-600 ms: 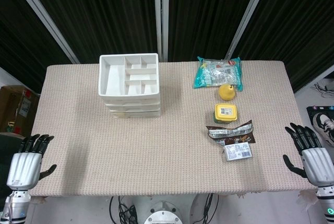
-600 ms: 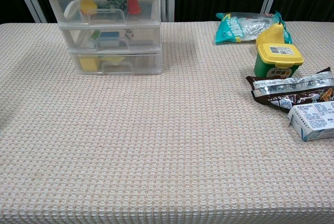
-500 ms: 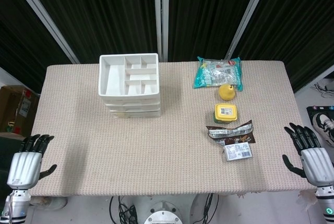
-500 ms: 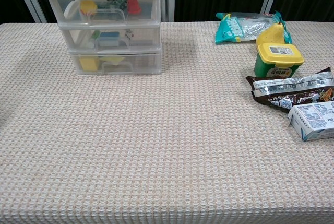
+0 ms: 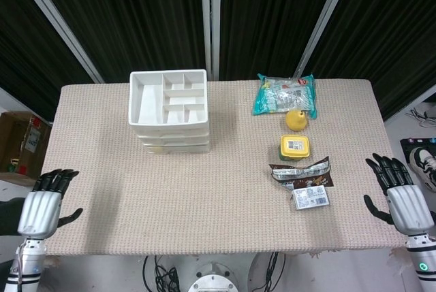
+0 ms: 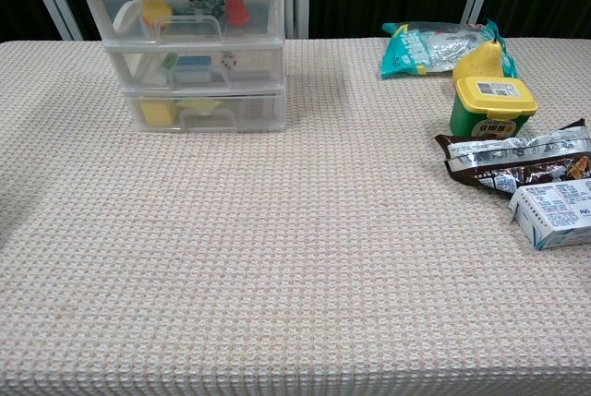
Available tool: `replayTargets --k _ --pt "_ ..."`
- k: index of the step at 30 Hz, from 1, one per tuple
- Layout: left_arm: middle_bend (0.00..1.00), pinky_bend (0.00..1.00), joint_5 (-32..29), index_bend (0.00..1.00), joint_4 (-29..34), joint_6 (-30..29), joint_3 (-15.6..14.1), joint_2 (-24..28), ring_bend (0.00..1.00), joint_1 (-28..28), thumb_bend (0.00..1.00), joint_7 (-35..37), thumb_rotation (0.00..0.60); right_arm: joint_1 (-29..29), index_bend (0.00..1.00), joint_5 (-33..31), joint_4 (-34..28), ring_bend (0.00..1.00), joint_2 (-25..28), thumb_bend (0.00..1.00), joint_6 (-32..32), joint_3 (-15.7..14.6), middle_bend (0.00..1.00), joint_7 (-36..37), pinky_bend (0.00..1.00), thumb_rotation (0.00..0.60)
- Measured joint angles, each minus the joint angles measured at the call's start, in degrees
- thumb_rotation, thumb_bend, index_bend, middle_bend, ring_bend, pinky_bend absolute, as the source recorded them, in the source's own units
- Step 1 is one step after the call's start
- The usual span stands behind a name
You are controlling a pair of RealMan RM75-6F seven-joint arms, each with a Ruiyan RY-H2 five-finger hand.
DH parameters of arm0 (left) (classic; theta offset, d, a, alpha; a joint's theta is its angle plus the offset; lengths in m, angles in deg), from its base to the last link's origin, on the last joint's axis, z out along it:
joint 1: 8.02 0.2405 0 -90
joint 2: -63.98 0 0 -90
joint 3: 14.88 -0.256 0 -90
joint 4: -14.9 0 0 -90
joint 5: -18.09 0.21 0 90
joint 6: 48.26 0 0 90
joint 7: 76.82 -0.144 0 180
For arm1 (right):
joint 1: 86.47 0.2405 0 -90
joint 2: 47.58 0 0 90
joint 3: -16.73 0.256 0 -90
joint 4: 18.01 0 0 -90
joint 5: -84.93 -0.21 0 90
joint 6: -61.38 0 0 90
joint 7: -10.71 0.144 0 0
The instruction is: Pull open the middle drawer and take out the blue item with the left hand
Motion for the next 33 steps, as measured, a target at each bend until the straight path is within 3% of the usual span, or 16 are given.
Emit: replayTargets --k 4,7,10,16,24,33 --pt "0.46 0.71 2.73 0.25 0.79 2.53 0.79 -1.87 0.54 -3.72 0.07 5.55 0.6 0.69 0.0 0.47 -1.93 0.0 1.54 0.33 0.12 0.62 0.0 -1.11 0.0 0.6" --pt "0.58 0.87 3.7 0.25 1.53 6.67 1.69 -3.95 0.7 -7.59 0.15 9.16 0.6 1.16 0.0 0.89 -3.95 0.0 2.95 0.33 0.39 1.13 0.0 -2.06 0.0 0.6" --pt "0.67 0.96 3.2 0.25 1.92 12.23 2.93 -6.54 0.8 -11.79 0.23 12.54 0.6 1.54 0.0 1.07 -5.92 0.0 4.2 0.33 0.45 1.52 0.0 -3.17 0.0 0.6" --pt "0.8 1.0 -2.84 0.24 1.02 23.65 6.25 -13.16 0.93 -19.64 0.37 21.8 0.6 1.86 0.0 0.81 -8.04 0.0 5.4 0.33 -0.09 1.63 0.0 -4.9 0.0 0.6" --pt "0.87 1.0 -15.94 0.18 -1.8 34.25 10.08 -20.37 0.99 -25.28 0.46 35.78 0.6 1.9 0.0 0.25 -8.35 0.0 4.95 0.33 -0.68 1.44 0.0 -5.81 0.0 0.6" --pt "0.9 1.0 -27.42 0.14 -8.69 35.41 13.64 -29.97 1.0 -27.11 0.48 38.03 0.6 2.02 0.0 0.0 -8.57 0.0 4.55 0.33 -1.07 1.29 0.0 -6.46 0.0 0.6"
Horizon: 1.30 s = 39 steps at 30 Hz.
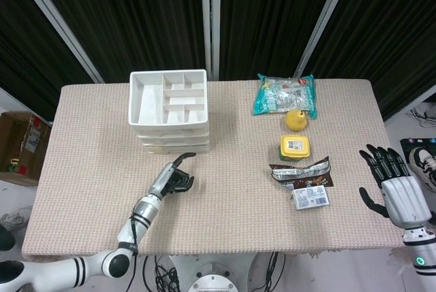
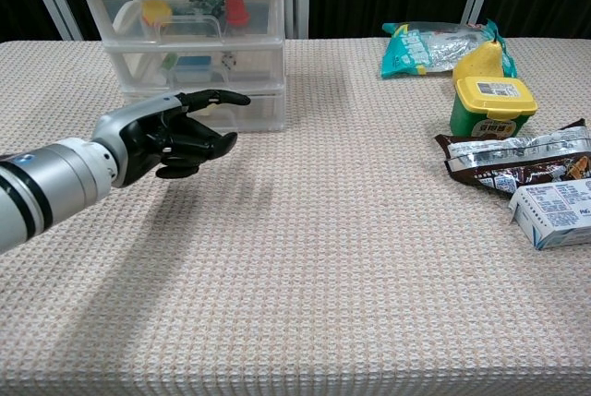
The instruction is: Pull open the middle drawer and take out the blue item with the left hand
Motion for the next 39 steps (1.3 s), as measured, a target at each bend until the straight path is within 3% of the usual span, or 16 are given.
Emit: replayTargets --k 17,34,39 --pt "0.9 1.0 -0.56 0.14 -5.5 -4.87 3.17 -5.18 1.0 3.05 0.48 7.78 0.6 -0.4 0.0 -0.38 -0.33 0.0 -0.2 0.33 0.13 -0.32 0.0 -0.65 0.0 0.6" --pt "0.9 1.0 0.7 0.15 -9.43 -3.18 5.85 -8.66 1.0 1.81 0.48 13.53 0.6 -0.96 0.0 -0.82 -0.58 0.0 0.01 0.33 0.37 -0.51 0.0 -0.93 0.0 0.6" --pt "0.9 1.0 0.03 0.2 -10.13 -1.83 6.73 -8.92 1.0 1.5 0.48 15.32 0.6 -1.03 0.0 -1.08 -0.56 0.0 0.0 0.33 0.21 -0.54 0.0 -0.97 0.0 0.6"
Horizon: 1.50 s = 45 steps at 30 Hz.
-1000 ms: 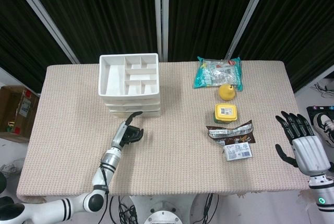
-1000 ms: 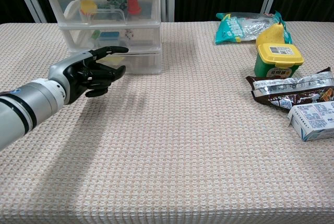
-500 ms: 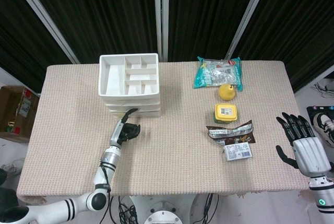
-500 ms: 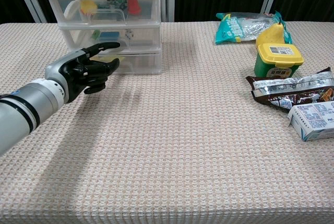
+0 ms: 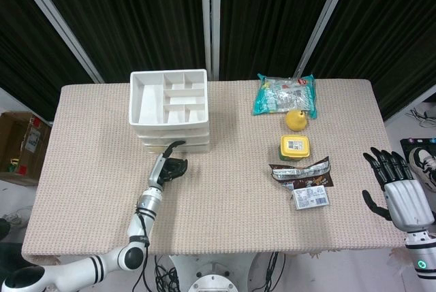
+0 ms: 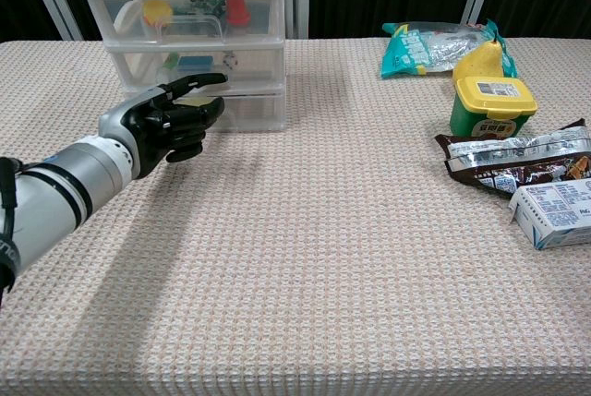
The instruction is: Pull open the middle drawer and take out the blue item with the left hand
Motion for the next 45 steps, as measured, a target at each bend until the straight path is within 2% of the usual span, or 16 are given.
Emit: replayTargets --k 11,22,29,34,41,45 --pt "0.9 1.0 -1.44 0.36 0.15 1.76 1.88 0.58 1.0 -0.19 0.48 2.03 0.6 -0.06 0.0 -0.05 0.1 0.0 -0.17 0.33 -0.14 -0.05 0.0 0.04 0.0 0.6" --pt "0.9 1.0 -0.6 0.4 2.55 0.98 0.2 1.51 1.0 1.73 0.48 2.67 0.6 0.07 0.0 0.09 0.07 0.0 -0.4 0.33 -0.51 -0.17 0.0 -0.19 0.0 0.6" --pt "0.9 1.0 0.68 0.3 4.85 -0.14 -1.63 2.34 1.0 3.1 0.48 2.22 0.6 -0.08 0.0 0.19 0.09 0.0 -0.42 0.33 -0.35 -0.29 0.0 -0.15 0.0 0.6" --pt "0.88 1.0 2.01 0.17 8.38 -1.01 -3.42 4.7 0.99 4.47 0.47 0.95 0.6 -0.23 0.0 0.33 0.26 0.0 -0.43 0.33 -0.12 -0.37 0.0 0.01 0.0 0.6" --pt "0.86 1.0 2.76 0.16 12.69 -2.23 -7.14 8.57 0.99 6.11 0.47 -6.2 0.6 0.0 0.0 0.19 1.0 0.0 -0.57 0.33 -0.65 -0.38 0.0 0.74 0.0 0.6" --pt "0.86 1.0 4.97 0.17 14.01 -3.87 -9.22 11.3 0.99 6.5 0.47 -12.8 0.6 0.03 0.0 0.49 1.36 0.0 -0.62 0.33 -0.47 -0.41 0.0 1.08 0.0 0.6"
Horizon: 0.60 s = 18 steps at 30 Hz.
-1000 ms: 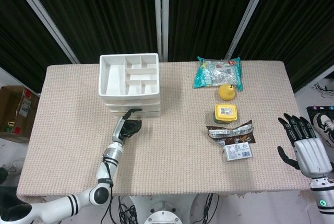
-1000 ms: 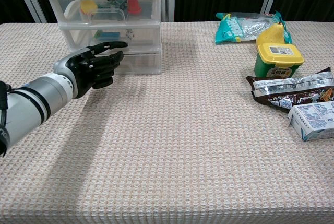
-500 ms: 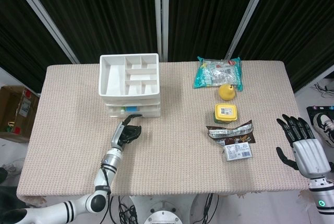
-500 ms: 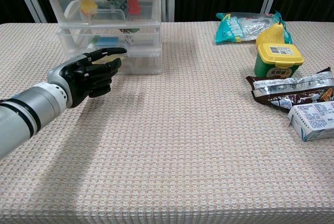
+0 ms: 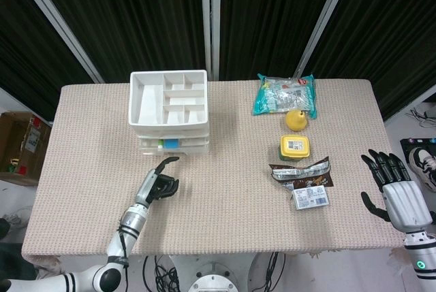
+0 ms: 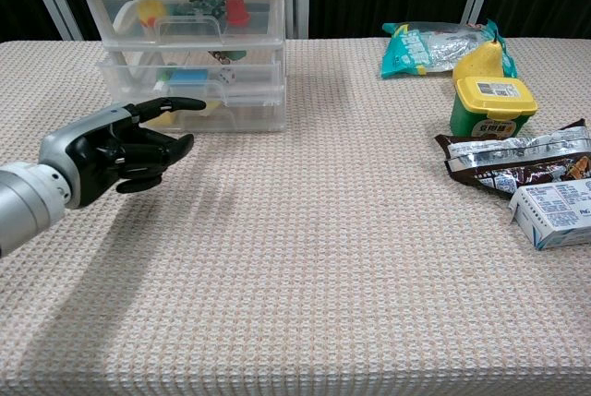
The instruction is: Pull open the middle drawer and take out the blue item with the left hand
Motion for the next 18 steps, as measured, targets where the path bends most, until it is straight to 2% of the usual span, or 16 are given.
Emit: replayTargets --k 5,9,13,18 --pt "0.86 1.0 4.65 0.19 1.06 -4.06 -1.51 3.13 0.99 -0.02 0.47 -10.46 0.6 0.07 0.0 0.04 0.38 0.0 -0.15 0.33 -0.13 -0.05 0.0 0.27 0.0 0.6" --pt "0.86 1.0 7.46 0.2 1.58 -6.48 -1.41 6.0 0.99 -1.07 0.47 -19.22 0.6 -0.02 0.0 0.1 0.56 0.0 -0.2 0.33 0.15 -0.05 0.0 0.54 0.0 0.6" --pt "0.86 1.0 7.49 0.21 1.05 -6.69 0.01 7.72 0.99 -3.22 0.47 -24.41 0.6 -0.2 0.0 -0.1 0.84 0.0 -0.18 0.33 0.26 -0.1 0.0 0.84 0.0 0.6" --pt "0.86 1.0 4.67 0.21 0.15 -4.62 0.98 8.44 0.99 -5.2 0.47 -27.18 0.6 -0.27 0.0 -0.38 1.21 0.0 -0.19 0.33 0.17 -0.09 0.0 1.28 0.0 0.6"
